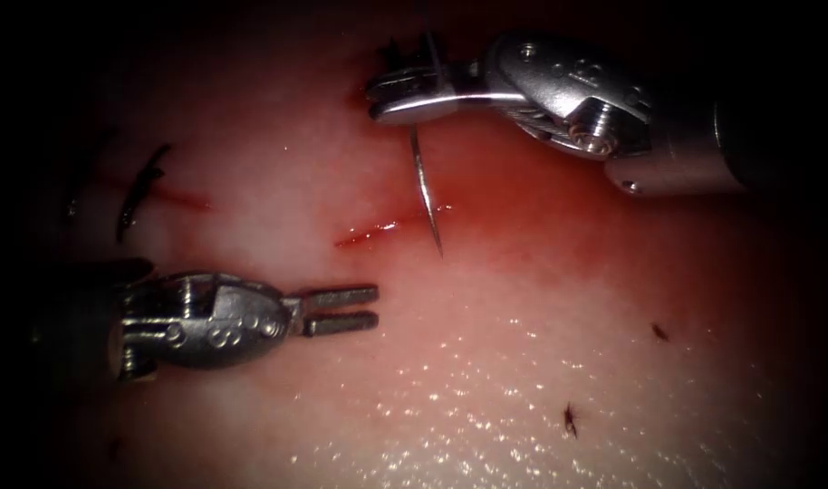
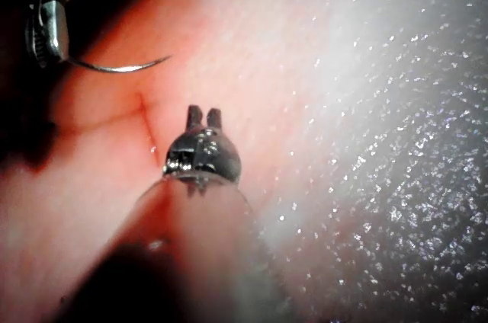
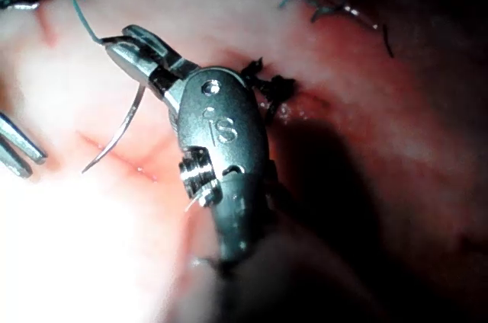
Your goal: Wound Closure
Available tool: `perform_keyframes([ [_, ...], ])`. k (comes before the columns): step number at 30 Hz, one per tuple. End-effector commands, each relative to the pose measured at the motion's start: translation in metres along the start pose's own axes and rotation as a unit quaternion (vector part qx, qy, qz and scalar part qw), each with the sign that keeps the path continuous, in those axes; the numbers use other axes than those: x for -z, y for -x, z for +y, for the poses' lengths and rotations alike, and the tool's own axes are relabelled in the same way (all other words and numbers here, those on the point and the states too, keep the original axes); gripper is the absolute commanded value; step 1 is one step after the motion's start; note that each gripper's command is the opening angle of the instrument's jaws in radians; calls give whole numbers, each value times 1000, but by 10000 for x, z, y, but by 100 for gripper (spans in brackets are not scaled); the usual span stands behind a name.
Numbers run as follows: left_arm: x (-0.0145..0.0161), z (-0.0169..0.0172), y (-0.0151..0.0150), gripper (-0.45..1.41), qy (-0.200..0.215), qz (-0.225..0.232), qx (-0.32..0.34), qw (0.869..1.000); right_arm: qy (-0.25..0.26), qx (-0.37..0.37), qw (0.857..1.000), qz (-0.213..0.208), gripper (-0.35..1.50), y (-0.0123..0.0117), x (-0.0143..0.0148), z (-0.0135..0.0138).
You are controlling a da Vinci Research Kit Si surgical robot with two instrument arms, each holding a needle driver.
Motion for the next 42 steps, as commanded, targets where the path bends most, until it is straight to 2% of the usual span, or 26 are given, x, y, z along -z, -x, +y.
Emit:
perform_keyframes([
  [1,-10,3,4,4,-6,-2,12,1000,1,20,1000,3,-35,9,-7,1],
  [5,-23,3,15,-3,-35,-15,62,997,-1,112,994,14,-35,16,-13,4],
  [11,-39,6,18,-3,-44,-20,68,997,-15,129,991,12,-35,31,-17,5],
  [15,-57,11,21,0,-47,-22,75,996,-12,167,986,18,-35,41,-25,4],
  [20,-71,13,27,4,-47,-33,81,995,-15,183,983,23,-35,44,-27,5],
  [25,-82,22,43,4,-35,-57,92,994,-19,204,978,31,-35,41,-27,4],
  [27,-90,38,59,4,-4,-93,109,990,-20,226,973,38,-35,41,-27,3],
  [31,-98,49,76,9,19,-107,116,987,-20,257,965,42,-35,44,-27,2],
  [42,-86,44,66,9,30,-103,122,987,-23,296,954,45,-35,64,-25,-5],
])
